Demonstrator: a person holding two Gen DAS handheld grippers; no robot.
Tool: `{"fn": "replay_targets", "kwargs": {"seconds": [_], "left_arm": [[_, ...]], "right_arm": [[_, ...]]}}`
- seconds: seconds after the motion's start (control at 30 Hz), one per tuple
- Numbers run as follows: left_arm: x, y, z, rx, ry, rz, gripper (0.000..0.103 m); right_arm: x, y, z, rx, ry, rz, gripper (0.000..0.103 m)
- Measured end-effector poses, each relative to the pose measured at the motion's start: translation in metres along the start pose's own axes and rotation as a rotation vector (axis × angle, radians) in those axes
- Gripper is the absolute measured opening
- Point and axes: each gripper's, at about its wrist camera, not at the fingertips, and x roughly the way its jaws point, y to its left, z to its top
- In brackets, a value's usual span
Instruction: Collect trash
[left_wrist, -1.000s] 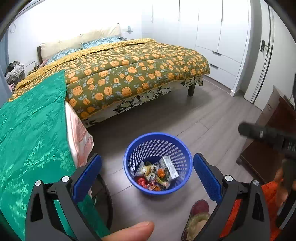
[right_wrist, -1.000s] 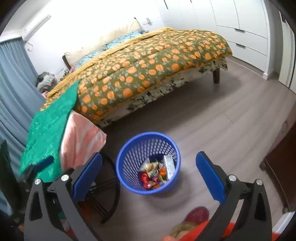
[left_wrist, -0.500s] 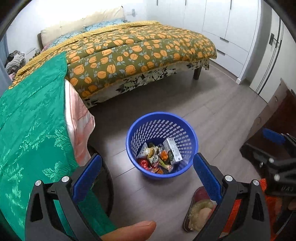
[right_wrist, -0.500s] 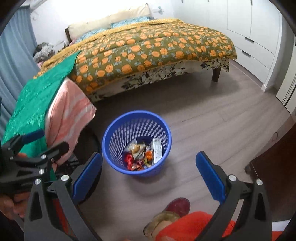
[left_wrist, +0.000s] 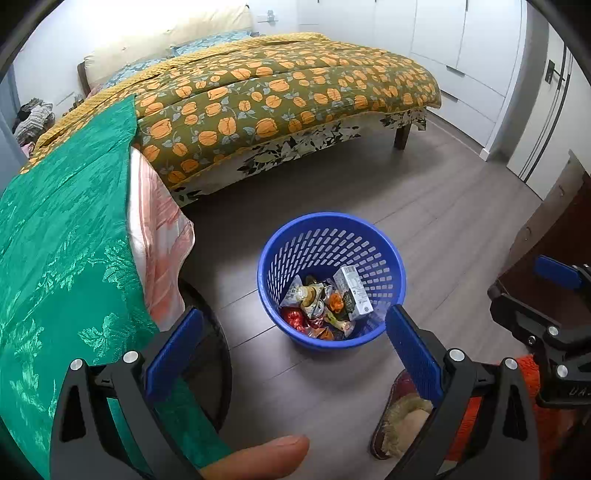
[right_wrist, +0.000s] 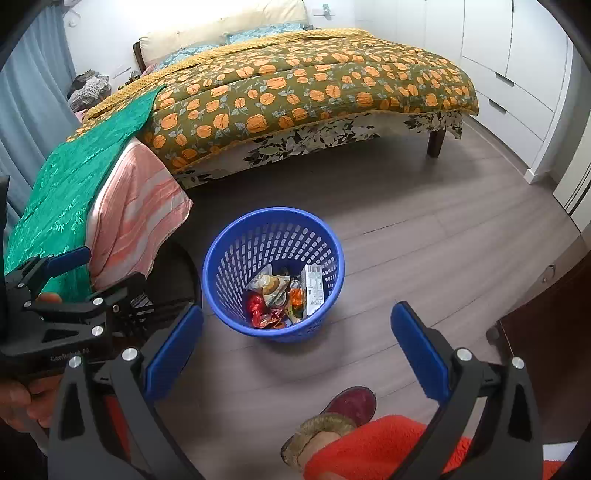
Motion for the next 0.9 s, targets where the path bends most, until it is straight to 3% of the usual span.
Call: {"fn": "replay_targets", "kwargs": {"seconds": [0.9], "left_arm": [[0.0065, 0.0088, 0.0002, -0.019, 0.017, 0.026, 0.098]], "right_arm": [[0.007, 0.0039, -0.0038, -0.01, 0.033, 0.008, 0.098]]}}
